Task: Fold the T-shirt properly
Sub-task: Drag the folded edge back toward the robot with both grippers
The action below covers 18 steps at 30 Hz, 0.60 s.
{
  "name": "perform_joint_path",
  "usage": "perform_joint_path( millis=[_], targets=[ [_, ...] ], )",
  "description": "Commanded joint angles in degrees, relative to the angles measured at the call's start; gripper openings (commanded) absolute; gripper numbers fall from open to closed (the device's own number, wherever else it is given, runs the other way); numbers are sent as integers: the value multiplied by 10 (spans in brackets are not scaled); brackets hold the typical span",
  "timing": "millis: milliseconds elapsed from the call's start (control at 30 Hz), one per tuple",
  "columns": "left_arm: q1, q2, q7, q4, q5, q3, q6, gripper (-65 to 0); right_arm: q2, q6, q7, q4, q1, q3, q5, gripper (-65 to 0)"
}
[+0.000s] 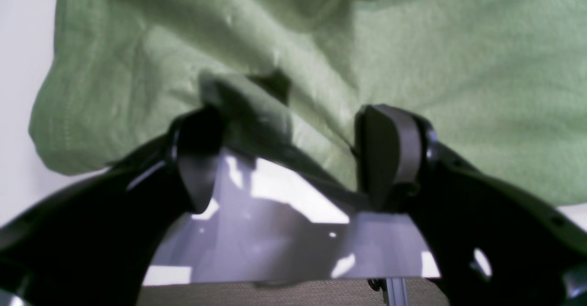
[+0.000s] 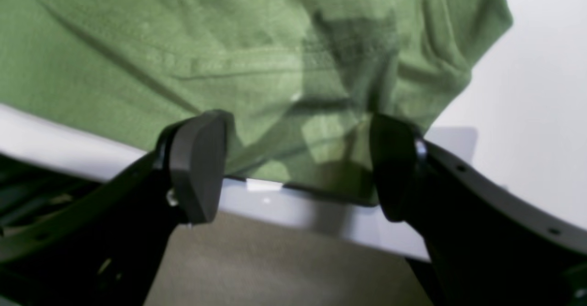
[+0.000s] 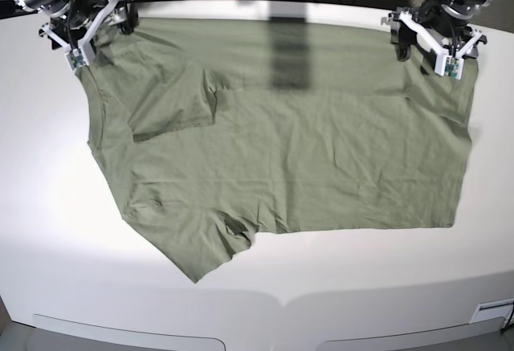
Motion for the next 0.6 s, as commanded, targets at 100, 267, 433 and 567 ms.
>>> perform_joint_path(
  millis=[100, 267, 433, 567],
  targets=[
    [21, 0, 123, -16, 41, 5, 8, -195, 8, -3, -8, 20, -7, 6, -12, -175],
    [21, 0, 118, -15, 41, 5, 8, -195, 8, -5, -3, 20, -5, 6, -12, -175],
    [20, 0, 111, 2, 52, 5, 8, -195, 8, -11, 7, 21, 5, 6, -12, -175],
    [21, 0, 121, 34, 52, 5, 8, -195, 8, -11, 8, 25, 9, 6, -11, -175]
  ],
)
